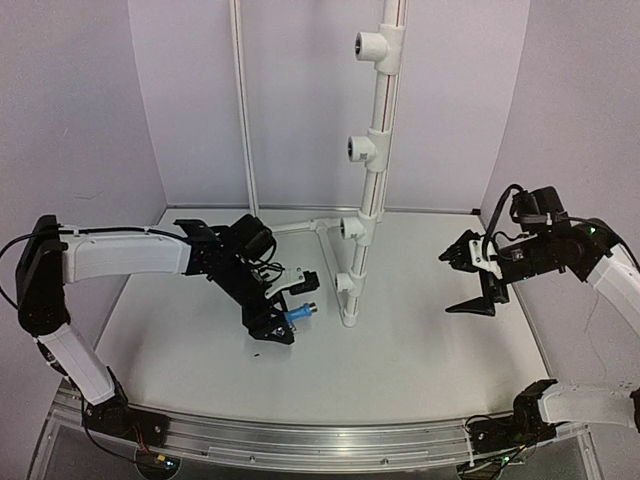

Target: Install the water faucets

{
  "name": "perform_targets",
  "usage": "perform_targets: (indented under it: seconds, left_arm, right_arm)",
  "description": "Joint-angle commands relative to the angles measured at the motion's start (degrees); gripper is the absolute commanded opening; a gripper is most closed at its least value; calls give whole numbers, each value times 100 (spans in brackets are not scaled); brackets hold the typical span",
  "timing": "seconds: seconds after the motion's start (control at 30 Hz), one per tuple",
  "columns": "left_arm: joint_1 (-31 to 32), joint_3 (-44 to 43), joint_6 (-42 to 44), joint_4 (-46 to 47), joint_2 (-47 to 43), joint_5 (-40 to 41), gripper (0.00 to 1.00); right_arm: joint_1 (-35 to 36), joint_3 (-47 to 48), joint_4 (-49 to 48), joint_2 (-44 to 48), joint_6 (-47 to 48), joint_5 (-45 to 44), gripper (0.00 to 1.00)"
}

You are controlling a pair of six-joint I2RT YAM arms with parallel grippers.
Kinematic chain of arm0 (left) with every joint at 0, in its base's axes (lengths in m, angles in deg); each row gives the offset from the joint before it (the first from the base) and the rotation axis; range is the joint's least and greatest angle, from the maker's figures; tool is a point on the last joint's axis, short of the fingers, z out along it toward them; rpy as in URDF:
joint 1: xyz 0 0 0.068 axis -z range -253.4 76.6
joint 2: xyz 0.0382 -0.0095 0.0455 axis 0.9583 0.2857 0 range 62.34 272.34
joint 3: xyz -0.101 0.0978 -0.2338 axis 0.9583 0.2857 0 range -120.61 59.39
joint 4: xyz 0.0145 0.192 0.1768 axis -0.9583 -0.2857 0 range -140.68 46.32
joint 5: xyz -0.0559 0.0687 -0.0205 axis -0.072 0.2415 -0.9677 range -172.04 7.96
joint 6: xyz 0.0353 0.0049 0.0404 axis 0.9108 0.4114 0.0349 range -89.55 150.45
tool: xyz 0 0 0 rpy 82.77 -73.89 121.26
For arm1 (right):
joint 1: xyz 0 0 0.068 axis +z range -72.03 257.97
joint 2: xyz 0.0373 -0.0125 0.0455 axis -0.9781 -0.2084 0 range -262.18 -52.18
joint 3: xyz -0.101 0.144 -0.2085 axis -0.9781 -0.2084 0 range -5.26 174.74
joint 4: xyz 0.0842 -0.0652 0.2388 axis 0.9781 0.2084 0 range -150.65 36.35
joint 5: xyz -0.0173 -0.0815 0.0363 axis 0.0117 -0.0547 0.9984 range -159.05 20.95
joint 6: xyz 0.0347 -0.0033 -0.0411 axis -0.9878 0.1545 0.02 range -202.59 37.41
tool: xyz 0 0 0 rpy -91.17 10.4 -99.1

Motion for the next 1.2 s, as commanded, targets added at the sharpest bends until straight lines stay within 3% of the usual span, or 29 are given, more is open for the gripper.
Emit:
perform_targets:
  seconds: [0.0,0.17,0.47,0.8,1.17]
  left_arm:
    - [410,-468,-527,-376,-677,-702,61]
    - [769,-677,-895,-511,-887,-1095,60]
    - [1139,-1167,-1413,-263,-952,-1785,61]
    - [1560,-1409,-1481,-329,-642,-1788,60]
    - [1607,-1470,-1560,-216,-666,-1788,60]
  right_arm:
    - [295,83,-394,245,141,477,87]
    - [1038,12,-1378,355,-521,150,76]
    - [3359,177,-2196,-169,-1038,-1740,69]
    - [3953,453,-2457,-899,-997,-2213,66]
    - [4395,492,-2130,-1178,-633,-2408,61]
